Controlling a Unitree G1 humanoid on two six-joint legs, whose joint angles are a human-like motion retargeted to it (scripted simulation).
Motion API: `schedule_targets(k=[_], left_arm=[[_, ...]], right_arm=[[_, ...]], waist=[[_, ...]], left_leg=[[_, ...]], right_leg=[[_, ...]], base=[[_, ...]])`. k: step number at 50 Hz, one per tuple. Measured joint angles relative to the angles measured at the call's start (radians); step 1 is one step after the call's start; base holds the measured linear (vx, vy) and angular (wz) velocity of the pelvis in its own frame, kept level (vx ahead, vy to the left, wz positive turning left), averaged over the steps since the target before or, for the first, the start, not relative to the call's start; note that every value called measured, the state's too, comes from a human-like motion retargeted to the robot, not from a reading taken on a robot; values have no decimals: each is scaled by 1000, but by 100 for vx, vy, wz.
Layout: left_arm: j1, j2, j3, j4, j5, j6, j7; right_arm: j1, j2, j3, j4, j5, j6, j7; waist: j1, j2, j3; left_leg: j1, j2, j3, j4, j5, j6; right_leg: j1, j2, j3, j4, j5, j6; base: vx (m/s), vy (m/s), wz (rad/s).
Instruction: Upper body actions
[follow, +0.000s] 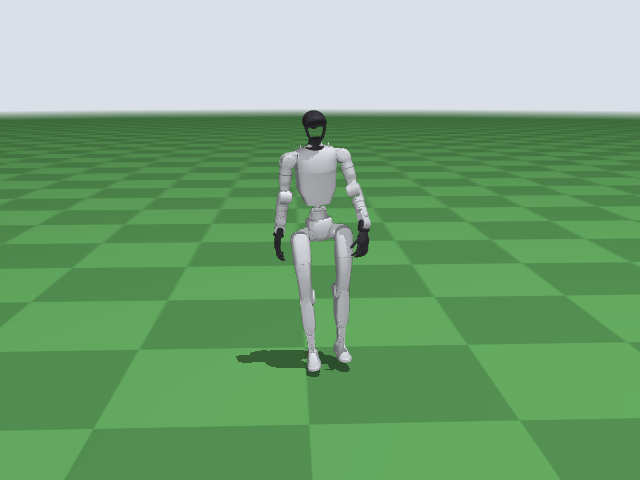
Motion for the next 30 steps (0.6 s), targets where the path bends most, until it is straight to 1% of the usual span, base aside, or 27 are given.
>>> schedule_targets(k=[3,5,8,10,13,16,20,23,27,30], left_arm=[[89,-2,-11,1,70,9,32],[140,-5,-4,2,113,25,57],[177,0,-8,10,123,28,64],[172,11,-50,15,98,26,45],[146,28,-118,1,90,22,25],[116,37,-149,-25,131,4,36],[73,39,-167,-59,157,12,66],[57,32,-154,-68,135,20,80],[61,19,-124,-66,59,43,109],[76,12,-93,-50,5,56,149]], right_arm=[[26,28,20,0,39,-49,-30],[30,31,28,0,12,-69,-37],[8,1,48,0,-116,-33,-14],[-17,-33,69,0,-220,-9,44],[-50,-85,107,-6,-357,-17,112],[-76,-132,143,-48,-452,-9,138],[-113,-193,192,-131,-540,2,175],[-155,-235,240,-193,-592,-9,235],[-242,-288,316,-280,-682,-23,368],[-334,-314,376,-343,-751,-34,431]], waist=[[-8,-6,5],[-8,-13,5],[-6,-17,7],[3,-16,12],[25,-15,23],[43,-14,37],[45,-10,60],[28,-9,75],[-13,0,102],[-23,-7,127]], left_leg=[[-6,1,-5,5,-2,2],[-9,2,-4,7,-3,0],[-15,4,-4,9,0,-4],[-20,6,-1,12,2,-7],[-26,7,-3,19,6,-12],[-37,6,-16,30,12,-18],[-64,-1,-48,54,21,-28],[-95,-6,-80,88,23,-52],[-133,-12,-128,158,-12,-118],[-150,4,-50,230,-58,-142]], right_leg=[[-2,8,7,3,-15,-5],[-5,11,16,5,-22,-8],[-9,15,17,5,-29,-11],[-13,17,19,6,-29,-14],[-12,18,21,6,-28,-18],[-10,18,16,4,-26,-24],[-10,12,-12,1,-24,-28],[-16,-1,-46,-1,-23,-31],[-25,-16,-94,3,-14,-46],[-38,-32,-81,10,-3,-47]], base=[[-9,-6,5],[-7,-7,0],[-10,-4,-2],[-15,-2,-4],[-18,-4,3],[-17,-7,22],[-21,-9,45],[-25,-15,66],[-27,-15,63],[-25,-6,-12]])
